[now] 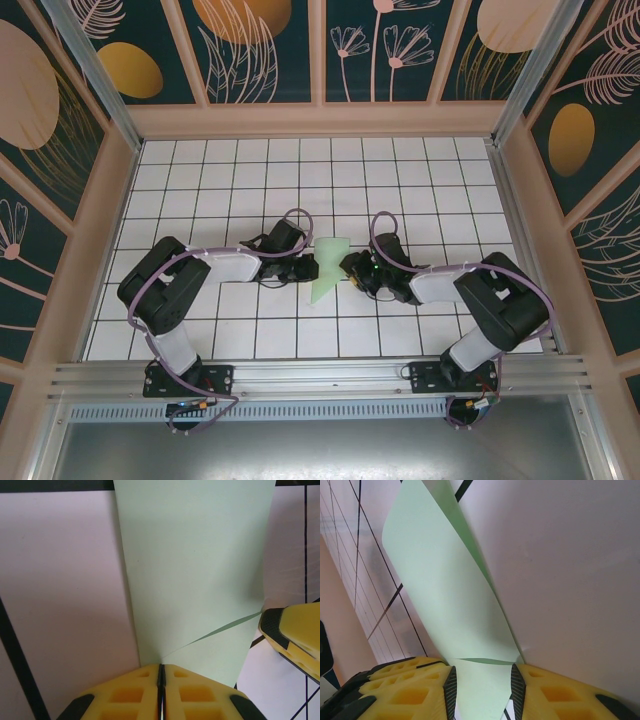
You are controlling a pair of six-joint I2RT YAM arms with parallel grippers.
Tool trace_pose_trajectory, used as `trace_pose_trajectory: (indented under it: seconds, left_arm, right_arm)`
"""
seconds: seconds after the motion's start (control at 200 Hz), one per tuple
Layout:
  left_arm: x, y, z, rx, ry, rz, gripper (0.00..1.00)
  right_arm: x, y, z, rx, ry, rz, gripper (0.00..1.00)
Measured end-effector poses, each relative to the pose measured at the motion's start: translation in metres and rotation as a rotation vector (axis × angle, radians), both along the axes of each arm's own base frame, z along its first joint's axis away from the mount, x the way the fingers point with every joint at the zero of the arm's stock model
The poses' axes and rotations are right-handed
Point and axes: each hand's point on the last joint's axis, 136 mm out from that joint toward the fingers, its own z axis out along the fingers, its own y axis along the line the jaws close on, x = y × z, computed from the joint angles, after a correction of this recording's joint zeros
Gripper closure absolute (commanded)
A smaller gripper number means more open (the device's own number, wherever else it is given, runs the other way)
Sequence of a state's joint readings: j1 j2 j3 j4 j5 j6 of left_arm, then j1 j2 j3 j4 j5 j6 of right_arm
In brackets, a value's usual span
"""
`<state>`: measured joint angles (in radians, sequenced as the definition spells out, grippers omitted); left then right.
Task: Fold a paper plane with a square sheet of paper (pick it up from the middle)
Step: Fourth fold the wing at the center of the table.
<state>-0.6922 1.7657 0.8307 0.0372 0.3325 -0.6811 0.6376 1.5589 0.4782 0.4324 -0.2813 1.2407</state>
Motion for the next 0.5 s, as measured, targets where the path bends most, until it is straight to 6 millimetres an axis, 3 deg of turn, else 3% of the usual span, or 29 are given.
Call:
trace_pose_trajectory:
  seconds: [0.39,0.5]
  left_arm:
    - [-0.001,0.001,0.001,-0.005,-0.007,0.0,0.86]
    - [-0.001,0.001,0.014,-0.018,-0.03,-0.001,0.84]
  right_arm:
    - [0.001,-0.004,0.002,-0.016,-0.009,-0.016,0.63]
    - [0.0,-0.01,0.002,-0.048,-0.006,-0.031,0.63]
